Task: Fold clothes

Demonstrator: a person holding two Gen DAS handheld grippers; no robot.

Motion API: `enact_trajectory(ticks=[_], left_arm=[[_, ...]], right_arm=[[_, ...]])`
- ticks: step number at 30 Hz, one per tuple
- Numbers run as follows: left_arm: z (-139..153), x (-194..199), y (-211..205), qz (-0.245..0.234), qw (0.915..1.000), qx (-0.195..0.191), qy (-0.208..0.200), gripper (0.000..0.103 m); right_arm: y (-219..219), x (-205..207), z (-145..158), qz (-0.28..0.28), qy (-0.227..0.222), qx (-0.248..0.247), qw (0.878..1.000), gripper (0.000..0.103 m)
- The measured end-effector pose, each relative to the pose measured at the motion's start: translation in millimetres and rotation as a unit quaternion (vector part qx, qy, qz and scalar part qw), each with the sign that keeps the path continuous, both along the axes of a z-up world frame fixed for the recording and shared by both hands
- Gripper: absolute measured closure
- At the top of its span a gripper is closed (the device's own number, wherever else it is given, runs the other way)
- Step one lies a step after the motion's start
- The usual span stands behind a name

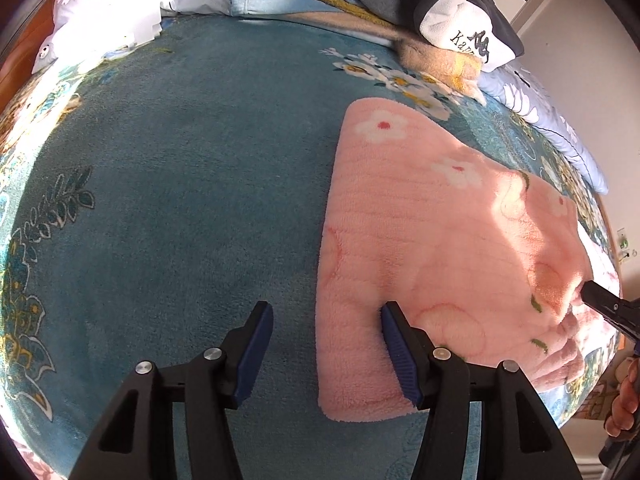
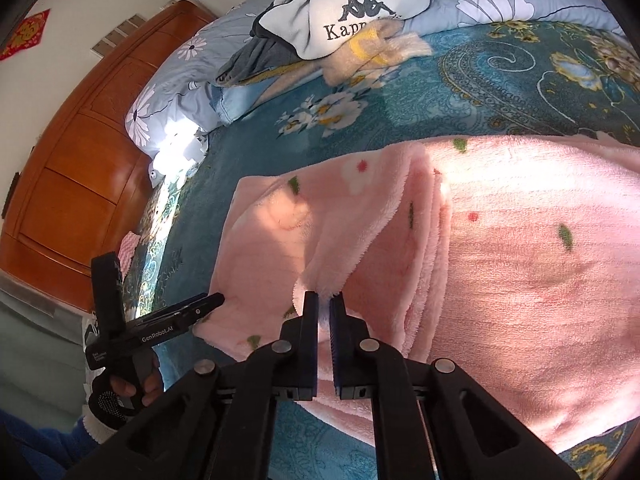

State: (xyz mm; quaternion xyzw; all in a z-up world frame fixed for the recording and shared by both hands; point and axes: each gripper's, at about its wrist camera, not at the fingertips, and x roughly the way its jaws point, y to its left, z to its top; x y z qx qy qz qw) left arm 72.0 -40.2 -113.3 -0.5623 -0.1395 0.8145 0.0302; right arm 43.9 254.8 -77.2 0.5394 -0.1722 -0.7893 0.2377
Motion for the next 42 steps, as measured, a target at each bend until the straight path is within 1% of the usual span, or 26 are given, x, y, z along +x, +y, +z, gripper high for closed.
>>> enact_trajectory(ticks=[3, 4, 6, 8, 10, 15, 16, 17, 18, 19, 20, 22, 25, 29, 33, 35, 37, 41, 42], left_arm=[[1.4, 1.7, 0.5, -0.001, 1.0000, -0.001, 0.001, 0.043], [1.3, 2.3, -0.3, 0.000, 1.0000, 0.001, 0.001, 0.043], [1.1, 3.1, -1.6, 0.001, 1.0000, 0.004, 0.000, 0.043], [0.7, 3.3, -2.4, 0.002, 1.0000, 0.007, -0.002, 0.042], [0.6, 3.6, -2.7, 0.003, 1.0000, 0.008, -0.002, 0.042], [0.6, 4.5, -2.1, 0.001, 1.0000, 0.007, -0.003, 0.042], [0.6, 4.7, -2.0, 0.001, 1.0000, 0.006, -0.003, 0.042], [0.6, 4.9, -1.8, 0.001, 1.0000, 0.006, -0.003, 0.042], [0.6, 5.1, -1.7, 0.000, 1.0000, 0.006, -0.003, 0.042], [0.4, 5.8, -1.6, 0.000, 1.0000, 0.005, -0.002, 0.042], [0.5, 6.2, -1.6, 0.000, 1.0000, 0.005, -0.002, 0.042], [0.6, 7.0, -1.8, 0.001, 1.0000, 0.005, -0.003, 0.042], [0.7, 8.2, -2.0, 0.002, 1.0000, 0.006, -0.003, 0.042], [0.9, 9.8, -2.3, 0.003, 1.0000, 0.006, -0.003, 0.041], [0.4, 10.0, -1.9, 0.002, 1.0000, 0.005, -0.004, 0.041], [-0.3, 9.4, -1.9, 0.000, 1.0000, 0.004, -0.005, 0.040], [-0.8, 9.2, -2.6, 0.000, 1.0000, 0.006, -0.005, 0.040], [-3.0, 9.1, -4.9, 0.003, 0.9999, 0.012, -0.007, 0.039], [-3.0, 9.0, -4.4, 0.003, 0.9999, 0.011, -0.007, 0.039]], right_arm=[[0.5, -0.4, -10.0, -0.001, -0.010, 0.026, 1.000, 0.097], [2.0, -0.5, -13.6, -0.003, -0.016, 0.027, 0.999, 0.097], [3.1, 0.5, -19.2, -0.001, -0.022, 0.036, 0.999, 0.093], [3.4, 3.4, -23.1, 0.003, -0.028, 0.043, 0.999, 0.085], [3.2, 8.1, -25.4, 0.010, -0.031, 0.047, 0.998, 0.083], [7.1, 17.1, -26.6, 0.009, -0.034, 0.040, 0.999, 0.081], [7.4, 18.4, -27.4, 0.010, -0.035, 0.038, 0.999, 0.080], [7.7, 19.7, -28.2, 0.010, -0.036, 0.037, 0.999, 0.076], [6.9, 18.9, -27.9, 0.013, -0.035, 0.034, 0.999, 0.073], [6.0, 17.9, -27.5, 0.016, -0.033, 0.031, 0.999, 0.066], [4.0, 14.6, -26.1, 0.018, -0.030, 0.032, 0.999, 0.063], [-0.9, 5.7, -21.6, 0.019, -0.014, 0.046, 0.999, 0.063], [-6.2, -9.1, -21.2, 0.021, -0.002, 0.054, 0.998, 0.062], [-6.6, -14.1, -28.0, 0.028, -0.004, 0.024, 0.999, 0.062], [-3.6, -1.7, -30.3, 0.052, -0.016, -0.036, 0.998, 0.062], [-1.0, 6.9, -29.7, 0.062, -0.018, -0.054, 0.996, 0.062], [5.2, 13.7, -28.7, 0.060, -0.018, -0.063, 0.996, 0.062], [19.5, 17.2, -30.9, 0.040, -0.024, -0.051, 0.998, 0.062], [22.3, 15.8, -32.3, 0.034, -0.027, -0.055, 0.998, 0.062]])
